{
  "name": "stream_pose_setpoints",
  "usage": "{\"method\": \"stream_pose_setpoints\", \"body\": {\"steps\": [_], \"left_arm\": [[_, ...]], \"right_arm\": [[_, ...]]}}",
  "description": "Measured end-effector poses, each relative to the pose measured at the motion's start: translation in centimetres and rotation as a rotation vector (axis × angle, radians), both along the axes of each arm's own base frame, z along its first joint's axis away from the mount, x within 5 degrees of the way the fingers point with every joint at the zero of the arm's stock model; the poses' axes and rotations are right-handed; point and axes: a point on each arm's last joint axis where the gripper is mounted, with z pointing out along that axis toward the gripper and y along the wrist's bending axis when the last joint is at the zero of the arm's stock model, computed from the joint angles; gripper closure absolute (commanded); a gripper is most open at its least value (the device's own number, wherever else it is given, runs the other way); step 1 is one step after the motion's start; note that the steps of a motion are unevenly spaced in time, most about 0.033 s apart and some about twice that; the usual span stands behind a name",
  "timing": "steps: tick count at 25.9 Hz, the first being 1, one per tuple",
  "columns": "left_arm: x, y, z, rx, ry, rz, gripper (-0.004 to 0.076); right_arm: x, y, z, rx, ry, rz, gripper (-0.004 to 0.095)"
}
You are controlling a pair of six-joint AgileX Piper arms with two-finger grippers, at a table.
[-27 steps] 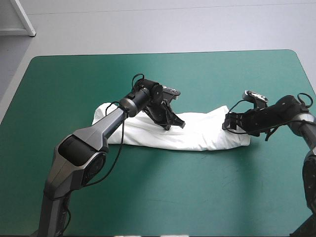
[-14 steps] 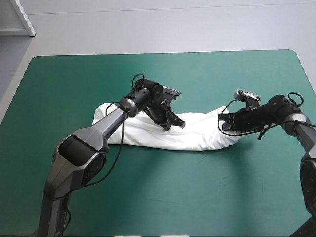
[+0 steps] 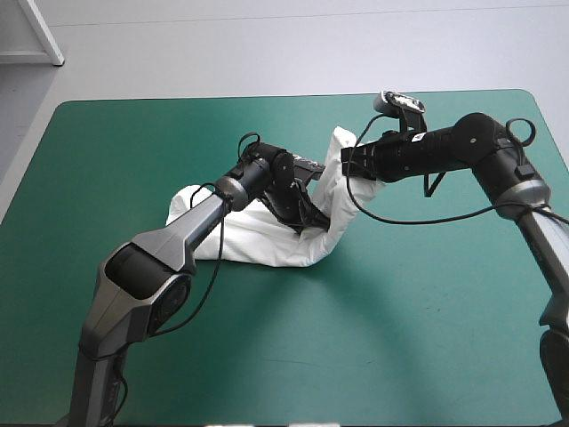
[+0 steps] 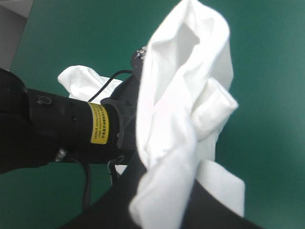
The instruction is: Fold the cloth
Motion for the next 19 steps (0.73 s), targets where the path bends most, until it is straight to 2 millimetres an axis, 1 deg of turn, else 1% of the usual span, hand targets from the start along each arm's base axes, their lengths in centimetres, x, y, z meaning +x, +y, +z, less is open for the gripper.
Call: {"method": "stream_pose_setpoints", "body": {"steps": [3,7,9,11,13,15,16,18,19], "left_arm": [[0.0,0.0,0.3,0.003,-0.001,-0.014,0.0732],[0.0,-0.1,1.3,0.026,-0.023,-0.061,0.0732],[0.2,0.3,3.0,0.059,-0.087,-0.063,0.0732],[0.1,1.3,5.3,0.059,-0.144,-0.048,0.0732],[-0.2,2.5,8.0,0.037,-0.197,-0.028,0.0732],[-0.7,4.3,11.0,0.012,-0.252,0.003,0.0732],[-0.8,5.3,12.0,0.006,-0.269,0.021,0.0732],[-1.6,7.9,14.1,0.000,-0.299,0.057,0.0732],[-2.8,10.5,15.6,0.006,-0.317,0.096,0.0732]], "right_arm": [[-0.2,0.7,0.1,-0.003,0.001,0.012,0.0923],[-0.3,0.8,0.1,-0.008,0.000,0.017,0.0923],[-0.3,0.8,0.1,-0.008,0.001,0.016,0.0923],[-0.3,0.8,0.1,-0.008,0.001,0.016,0.0923],[-0.2,0.9,0.0,-0.006,0.005,0.016,0.0923],[-0.2,1.0,0.0,-0.001,0.006,0.018,0.0923],[-0.2,1.1,0.0,0.004,0.005,0.022,0.0923],[-0.2,1.5,0.0,0.012,-0.002,0.030,0.0923],[-0.4,2.3,0.1,0.016,-0.013,0.045,0.0923]]}}
